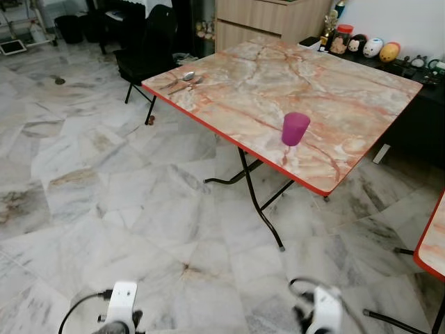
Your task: Setting the table
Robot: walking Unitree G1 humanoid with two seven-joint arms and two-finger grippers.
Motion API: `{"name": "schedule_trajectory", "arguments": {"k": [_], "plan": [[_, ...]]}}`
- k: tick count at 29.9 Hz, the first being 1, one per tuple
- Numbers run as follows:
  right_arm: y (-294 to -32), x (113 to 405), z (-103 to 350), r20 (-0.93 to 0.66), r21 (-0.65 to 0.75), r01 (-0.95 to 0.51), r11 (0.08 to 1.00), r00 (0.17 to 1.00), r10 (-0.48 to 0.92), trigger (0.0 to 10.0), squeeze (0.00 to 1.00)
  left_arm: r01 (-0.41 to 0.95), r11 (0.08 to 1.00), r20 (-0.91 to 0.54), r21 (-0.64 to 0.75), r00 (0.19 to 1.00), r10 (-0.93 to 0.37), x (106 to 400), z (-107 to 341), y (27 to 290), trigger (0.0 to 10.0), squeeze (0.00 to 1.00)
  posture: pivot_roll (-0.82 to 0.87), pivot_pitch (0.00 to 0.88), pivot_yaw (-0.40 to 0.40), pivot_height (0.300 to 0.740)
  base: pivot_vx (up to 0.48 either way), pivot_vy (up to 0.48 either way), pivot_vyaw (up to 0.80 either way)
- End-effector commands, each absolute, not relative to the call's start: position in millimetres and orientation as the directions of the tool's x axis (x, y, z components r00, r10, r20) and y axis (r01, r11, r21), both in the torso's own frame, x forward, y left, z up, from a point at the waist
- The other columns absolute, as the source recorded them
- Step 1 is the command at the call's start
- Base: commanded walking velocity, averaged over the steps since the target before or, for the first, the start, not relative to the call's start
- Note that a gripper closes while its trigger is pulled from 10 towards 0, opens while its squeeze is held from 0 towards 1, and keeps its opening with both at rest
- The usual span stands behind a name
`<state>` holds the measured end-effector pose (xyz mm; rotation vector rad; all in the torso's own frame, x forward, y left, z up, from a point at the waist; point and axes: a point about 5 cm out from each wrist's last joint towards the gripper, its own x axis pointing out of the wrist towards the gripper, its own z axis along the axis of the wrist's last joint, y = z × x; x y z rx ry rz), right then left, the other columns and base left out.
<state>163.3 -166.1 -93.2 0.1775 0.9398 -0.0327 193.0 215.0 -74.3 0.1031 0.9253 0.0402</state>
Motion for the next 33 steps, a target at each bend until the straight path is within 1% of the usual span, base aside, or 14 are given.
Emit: {"name": "schedule_trajectory", "arguments": {"k": [1, 9, 13, 16, 33], "plan": [[-175, 171, -89, -0.790, 0.122, 0.103, 0.987, 0.612, 0.034, 10.0, 0.00, 0.041, 0.992, -0.806, 0.121, 0.587, 0.074, 192, -75, 216, 10.0, 0.00, 0.01, 0.000, -0.001, 0.740, 0.000, 0.000, 0.00], [-177, 171, -89, -0.786, 0.125, 0.098, 0.987, 0.617, 0.038, 10.0, 0.00, 0.046, 0.992, -0.804, 0.117, 0.591, 0.067, 193, -74, 216, 10.0, 0.00, 0.01, 0.000, -0.001, 0.740, 0.000, 0.000, 0.00], [-180, 174, -86, -0.761, 0.116, 0.123, 0.986, 0.649, 0.008, 10.0, 0.00, 0.007, 0.995, -0.770, 0.098, 0.633, 0.071, 200, -70, 216, 10.0, 0.00, 0.01, 0.000, -0.001, 0.740, 0.000, 0.000, 0.00], [-183, 175, -85, -0.752, 0.101, 0.134, 0.986, 0.659, -0.013, 10.0, 0.00, -0.005, 0.996, -0.761, 0.094, 0.644, 0.075, 202, -68, 217, 10.0, 0.00, 0.01, 0.000, -0.001, 0.740, 0.000, 0.000, 0.00], [-184, 179, -83, -0.745, 0.089, 0.129, 0.988, 0.667, -0.020, 10.0, 0.00, -0.021, 0.996, -0.774, 0.086, 0.628, 0.080, 199, -70, 218, 10.0, 0.00, 0.01, 0.000, -0.001, 0.740, 0.000, 0.000, 0.00]]}}
